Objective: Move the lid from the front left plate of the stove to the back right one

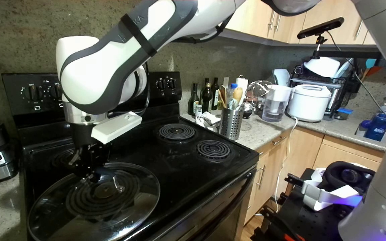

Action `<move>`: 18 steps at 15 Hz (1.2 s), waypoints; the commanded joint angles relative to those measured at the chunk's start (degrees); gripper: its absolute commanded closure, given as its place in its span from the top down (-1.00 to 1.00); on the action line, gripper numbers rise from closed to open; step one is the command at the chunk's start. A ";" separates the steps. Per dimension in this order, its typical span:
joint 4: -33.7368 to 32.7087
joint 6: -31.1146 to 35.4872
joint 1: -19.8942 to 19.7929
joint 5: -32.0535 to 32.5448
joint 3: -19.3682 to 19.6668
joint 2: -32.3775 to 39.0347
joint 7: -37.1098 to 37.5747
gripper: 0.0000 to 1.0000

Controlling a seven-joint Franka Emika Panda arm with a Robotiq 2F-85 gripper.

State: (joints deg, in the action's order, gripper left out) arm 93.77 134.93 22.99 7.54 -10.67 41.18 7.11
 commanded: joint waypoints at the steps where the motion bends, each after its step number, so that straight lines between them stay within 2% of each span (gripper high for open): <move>1: 1.00 -0.71 0.24 -0.94 0.05 -2.09 0.71 -0.96; 18: 5.27 -1.31 -2.05 -3.96 -2.48 -8.39 -2.44 -0.96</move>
State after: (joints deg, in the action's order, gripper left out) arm 96.19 134.89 22.50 5.59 -12.22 37.35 6.60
